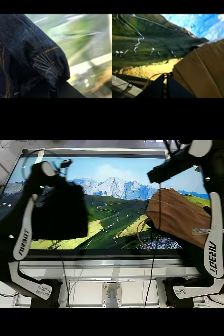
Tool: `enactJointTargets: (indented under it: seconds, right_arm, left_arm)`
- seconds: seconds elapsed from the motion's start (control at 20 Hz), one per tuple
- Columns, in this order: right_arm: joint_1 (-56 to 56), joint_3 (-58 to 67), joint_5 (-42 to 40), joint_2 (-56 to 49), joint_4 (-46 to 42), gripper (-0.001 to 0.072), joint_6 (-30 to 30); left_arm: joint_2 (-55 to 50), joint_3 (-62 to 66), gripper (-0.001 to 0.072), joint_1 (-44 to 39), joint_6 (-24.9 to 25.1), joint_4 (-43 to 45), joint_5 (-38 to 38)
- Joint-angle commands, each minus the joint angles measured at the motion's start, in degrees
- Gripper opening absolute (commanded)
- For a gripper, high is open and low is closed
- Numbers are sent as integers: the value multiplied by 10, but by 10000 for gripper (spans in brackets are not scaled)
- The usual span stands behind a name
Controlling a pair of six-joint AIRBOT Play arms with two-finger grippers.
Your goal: Fold the clothes and pants, and hang the long-sleeved shirts on hangers.
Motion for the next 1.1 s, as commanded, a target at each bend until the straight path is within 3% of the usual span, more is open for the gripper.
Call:
enactJointTargets:
  seconds: [0.0,0.05,0.1,0.15,0.2,0.3,0.4,0.55,0.7,0.8,0.9,1.0,1.05]
  right_arm:
    - [-42,-1,46,15,-6,80,0]
    - [-49,-4,43,14,-5,115,0]
    - [-56,-9,40,15,-5,222,-4]
    - [-64,-14,31,15,-2,346,-10]
    - [-76,-21,18,15,2,409,-10]
    - [-107,-39,2,15,43,409,-10]
    - [-136,-78,16,16,120,409,-15]
    - [-145,-211,-10,39,230,408,-30]
    - [-107,-452,-169,104,330,408,-62]
    - [-71,-604,-298,143,388,408,-64]
    - [-30,-712,-393,159,485,414,-64]
    - [24,-770,-458,159,543,552,-64]
    - [58,-786,-490,159,557,581,-64]
  left_arm:
    - [-25,0,39,-122,4,-38,173]
    - [-35,0,45,-142,4,-28,229]
    - [-40,0,198,-153,4,-19,282]
    - [-38,3,506,-154,3,-2,314]
    - [-30,8,619,-143,2,21,317]
    - [5,12,578,-95,-1,70,258]
    - [44,11,466,-21,-7,105,131]
    - [104,-48,467,108,1,100,-15]
    - [215,-262,467,214,10,99,19]
    - [278,-390,467,274,-9,86,101]
    - [297,-462,467,325,-31,12,175]
    - [274,-495,468,357,-31,-79,231]
    - [251,-498,467,364,-31,-109,250]
